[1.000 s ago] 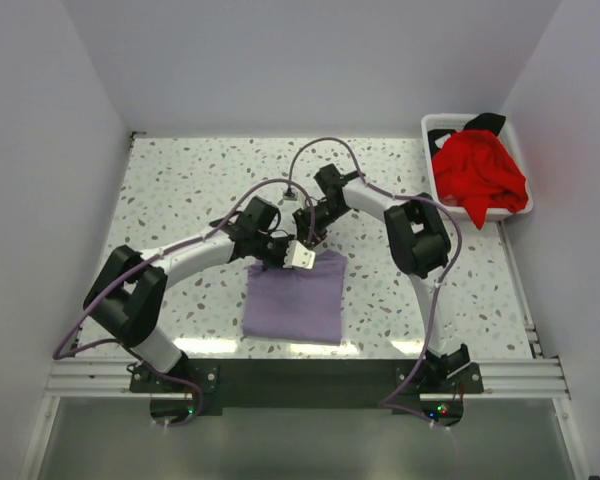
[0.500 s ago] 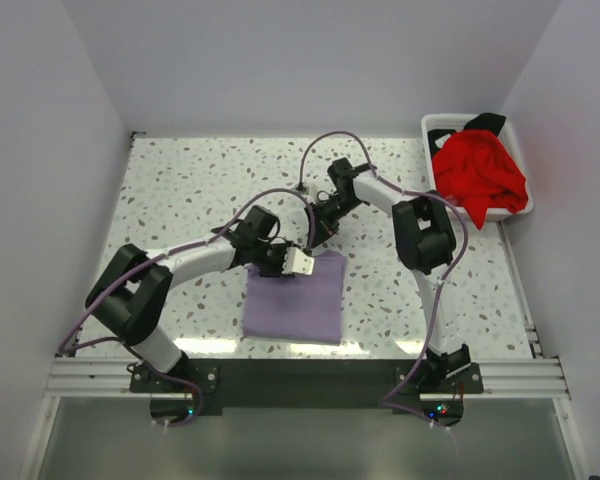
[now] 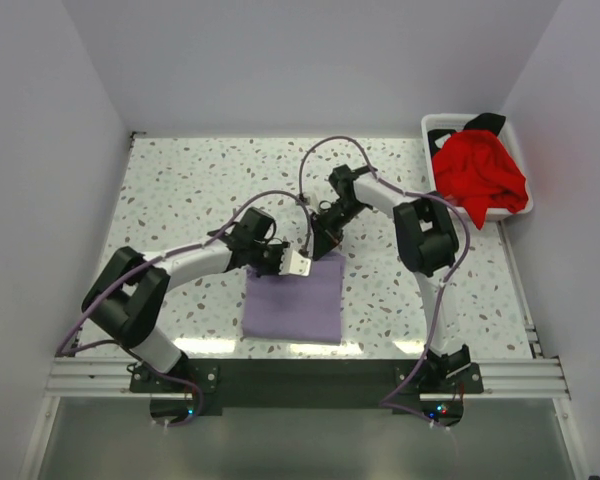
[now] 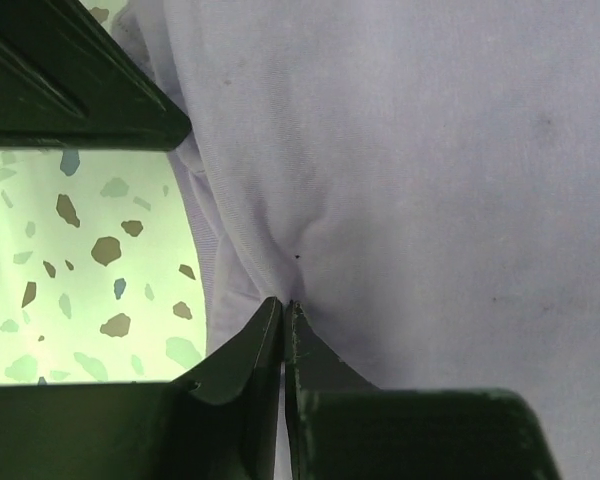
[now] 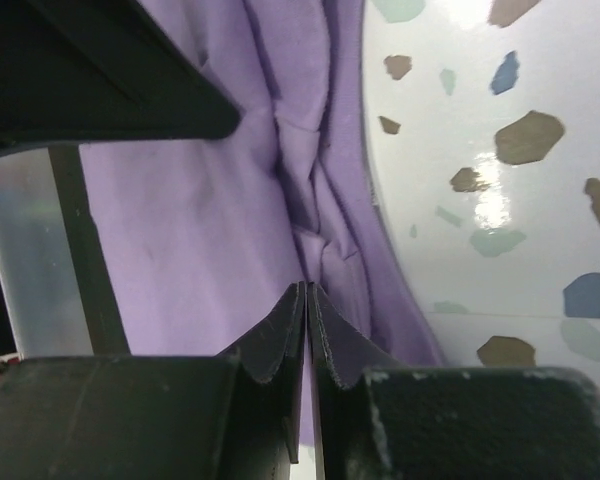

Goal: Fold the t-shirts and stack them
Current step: Fold the tshirt

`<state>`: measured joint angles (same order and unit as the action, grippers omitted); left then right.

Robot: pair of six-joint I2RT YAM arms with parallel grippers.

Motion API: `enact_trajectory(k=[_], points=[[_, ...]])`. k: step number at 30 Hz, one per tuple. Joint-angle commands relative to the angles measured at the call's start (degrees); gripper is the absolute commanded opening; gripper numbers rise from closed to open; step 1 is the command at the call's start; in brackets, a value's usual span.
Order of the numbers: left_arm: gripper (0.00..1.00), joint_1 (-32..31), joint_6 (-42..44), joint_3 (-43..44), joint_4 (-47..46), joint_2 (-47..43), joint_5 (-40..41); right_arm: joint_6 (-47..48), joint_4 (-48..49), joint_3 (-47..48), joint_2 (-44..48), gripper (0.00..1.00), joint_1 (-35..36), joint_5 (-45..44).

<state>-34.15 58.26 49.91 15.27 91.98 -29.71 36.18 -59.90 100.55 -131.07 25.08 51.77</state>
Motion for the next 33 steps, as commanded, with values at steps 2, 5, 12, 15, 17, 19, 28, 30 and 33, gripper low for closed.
enact_trajectory(k=[2, 5, 12, 15, 17, 19, 28, 30, 33], points=[[0.09, 0.05, 3.43, -2.88, -3.75, -3.13, 0.36, 7.93, -6.80, 0.70, 4.24, 0.08, 0.58, 2.46], [0.19, -0.04, 4.23, -4.12, -4.71, -3.39, 0.80, 12.06, -10.06, 0.08, 4.50, 0.07, 1.37, 1.94], [0.35, -0.04, 2.91, -4.30, -5.42, -3.48, 1.68, 17.16, -13.04, -0.71, 4.50, 0.06, 2.60, 1.14], [0.33, -0.04, 2.39, -3.94, -5.60, -2.87, 1.68, 19.00, -14.36, -0.62, 4.59, 0.05, 2.78, 0.70], [0.21, -0.04, 2.12, -3.94, -5.95, -2.86, 1.50, 20.58, -15.16, -0.97, 4.85, 0.05, 3.13, 0.70], [0.05, -0.04, 2.21, -4.38, -7.35, -3.82, 1.15, 20.94, -17.00, -0.54, 4.85, 0.05, 3.05, 2.10], [0.00, -1.88, 13.63, -14.22, -14.03, -13.05, 1.24, 5.75, -13.24, 12.73, -0.33, 0.08, -1.26, 11.16], [0.00, -2.32, 16.17, -15.98, -14.39, -14.02, 1.59, 0.67, -8.07, 12.39, -0.07, 0.08, -0.65, 11.87], [0.00, -3.11, 20.48, -19.84, -18.07, -16.30, 2.73, 0.11, -6.99, 12.39, -0.16, 0.08, 1.36, 11.25]])
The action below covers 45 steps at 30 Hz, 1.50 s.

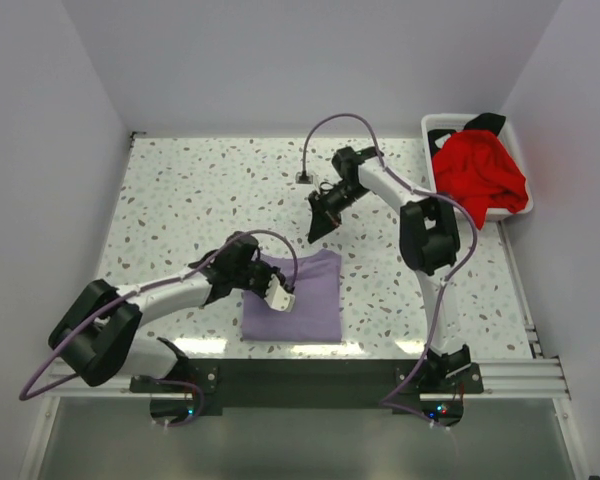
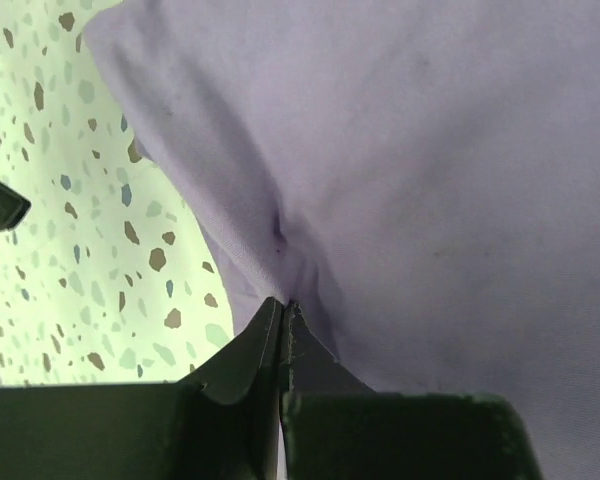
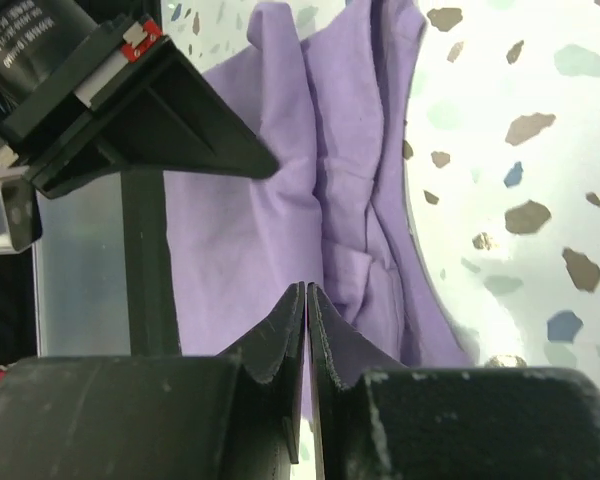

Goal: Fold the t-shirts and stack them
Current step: Fold the tshirt

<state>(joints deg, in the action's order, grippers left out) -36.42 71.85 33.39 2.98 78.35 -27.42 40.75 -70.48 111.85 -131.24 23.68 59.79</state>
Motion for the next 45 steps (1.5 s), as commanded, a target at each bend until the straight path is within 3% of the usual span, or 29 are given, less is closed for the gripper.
enact_trajectory(k=[1, 7, 11, 23, 34, 45], points=[[0.00, -1.02, 8.20, -4.46, -7.36, -4.15, 0.70, -4.37, 3.51, 1.00, -0.07, 0.08, 3.21, 3.14], [0.00, -3.30, 16.98, -13.15, -12.20, -8.64, 3.16, -2.08, 2.54, -2.16, 0.19, 0.08, 6.64, 2.88], [0.00, -3.65, 20.42, -16.51, -15.38, -10.06, 3.60, -5.58, 6.83, -4.62, 0.11, 0.08, 8.40, 2.35], [0.00, -3.74, 12.62, -8.08, -13.97, -7.77, 3.78, -14.74, 15.63, -3.48, -7.45, 0.09, 9.36, 0.69], [0.00, -3.65, 5.41, -1.93, -13.53, -6.54, 4.13, -11.93, 13.26, -5.86, -9.91, 0.09, 9.36, -1.61], [0.00, -1.99, 5.66, -0.34, -14.76, -6.10, 5.71, -8.06, 10.19, -5.42, -10.44, 0.08, 9.36, -2.31]])
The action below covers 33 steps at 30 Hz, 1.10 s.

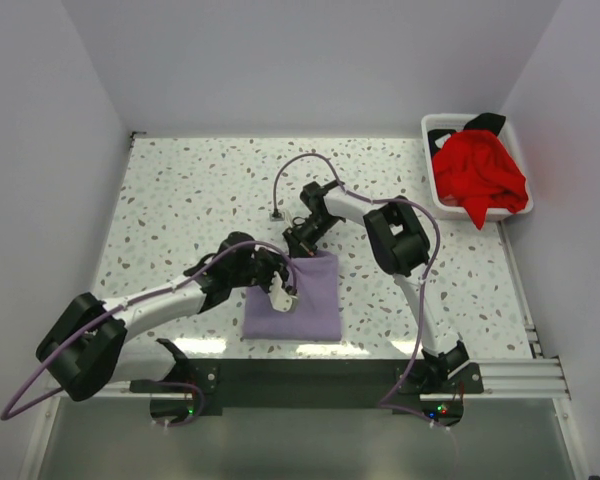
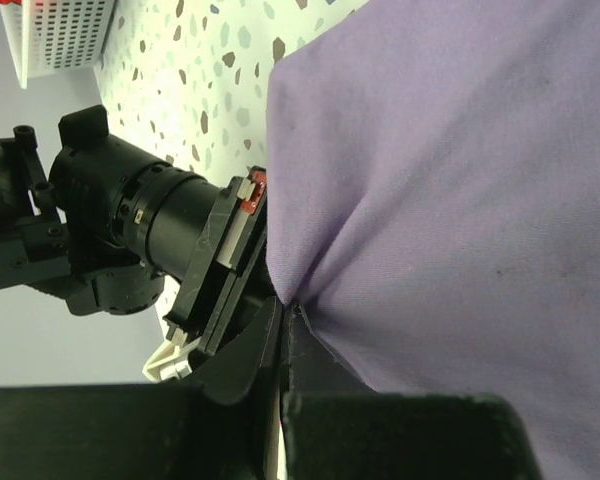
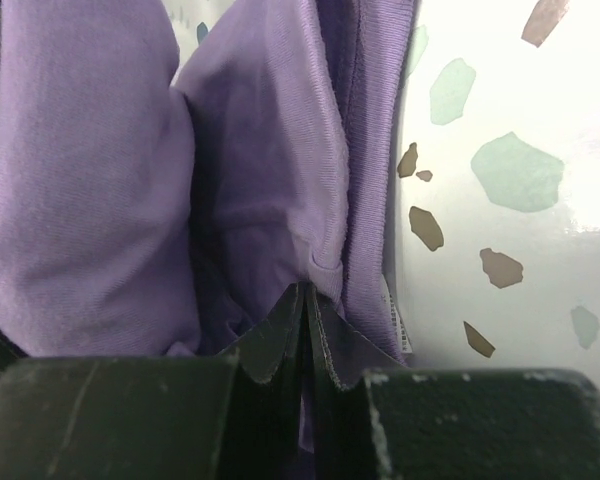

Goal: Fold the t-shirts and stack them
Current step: Fold the tshirt

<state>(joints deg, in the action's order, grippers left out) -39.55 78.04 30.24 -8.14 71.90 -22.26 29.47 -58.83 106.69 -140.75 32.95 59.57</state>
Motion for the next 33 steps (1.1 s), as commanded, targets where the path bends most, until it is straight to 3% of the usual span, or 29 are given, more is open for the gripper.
enact_trajectory(k=[1, 15, 26, 33], points=[[0.00, 1.49, -0.35, 3.07, -3.64, 0.61, 0.55, 3.31, -1.55, -0.26, -0.93, 0.08, 0.10, -2.00], [0.00, 2.90, 2.46, -0.62, -11.46, 3.52, 1.97, 4.80, -3.40, 0.88, -0.32, 0.09, 0.10, -2.79], [0.00, 2.81, 6.42, -4.57, -9.44, -1.93, -3.75, 9.63, -12.27, 9.23, 3.46, 0.14, -0.25, -3.23], [0.00, 2.72, 6.60, -4.84, -10.93, -1.59, -3.58, 11.57, -13.24, 9.85, -0.75, 0.13, -0.61, -5.96]])
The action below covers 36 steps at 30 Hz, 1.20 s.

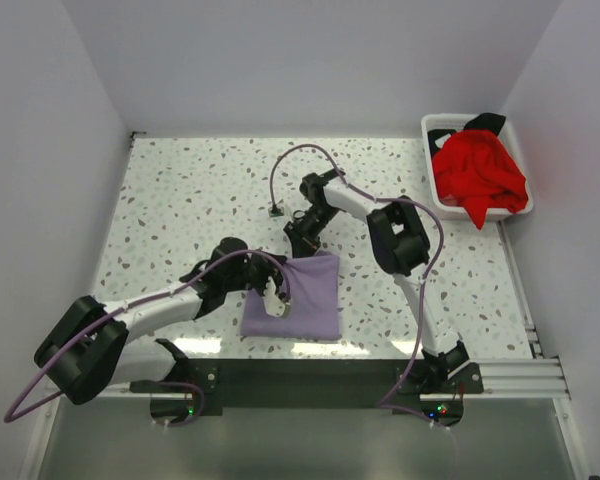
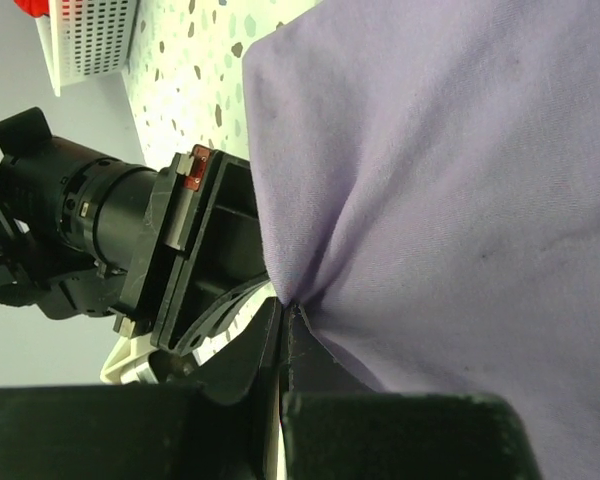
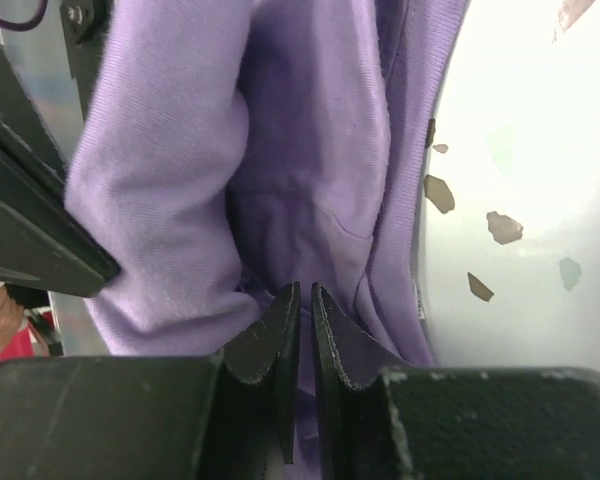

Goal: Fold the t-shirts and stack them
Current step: Fold the tshirt

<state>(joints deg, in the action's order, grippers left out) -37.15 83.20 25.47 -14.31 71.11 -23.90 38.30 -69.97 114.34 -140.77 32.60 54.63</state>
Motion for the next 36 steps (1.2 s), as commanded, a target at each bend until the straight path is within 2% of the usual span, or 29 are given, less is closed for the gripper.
enact_trajectory(k=[1, 13, 20, 26, 29, 32, 33, 36], points=[[0.00, 0.32, 1.35, 0.01, -5.03, -0.80, -1.85, 2.48, -1.66, 2.11, -1.17, 0.13, -0.26, -1.63], [0.00, 1.20, -0.32, 3.18, -9.25, 3.33, 0.87, 4.23, -2.09, 0.62, -3.99, 0.12, -0.26, -2.86], [0.00, 1.81, 0.74, 1.69, -15.82, 8.16, 2.45, 5.03, -2.97, 1.23, -3.28, 0.12, -0.34, -3.30], [0.00, 1.81, 2.58, 0.02, -19.00, 10.71, 3.16, 2.57, -2.97, 6.06, -2.41, 0.21, -0.52, -5.50], [0.11, 1.90, 2.32, 0.01, -17.61, 9.14, 3.33, 1.69, -2.97, 8.96, -1.53, 0.24, -0.52, -8.04], [0.25, 2.43, 0.48, 0.89, -11.83, 5.01, 2.55, 0.81, -2.97, 10.98, 0.40, 0.33, -0.52, -11.03], [0.37, 2.52, -0.48, 1.24, -9.97, 3.78, 2.20, 0.89, -3.41, 11.60, 1.28, 0.36, -0.43, -11.65], [0.48, 2.60, -5.91, 3.79, -3.82, -1.05, 1.23, 1.33, -4.12, 13.18, 2.86, 0.43, -0.52, -14.90]])
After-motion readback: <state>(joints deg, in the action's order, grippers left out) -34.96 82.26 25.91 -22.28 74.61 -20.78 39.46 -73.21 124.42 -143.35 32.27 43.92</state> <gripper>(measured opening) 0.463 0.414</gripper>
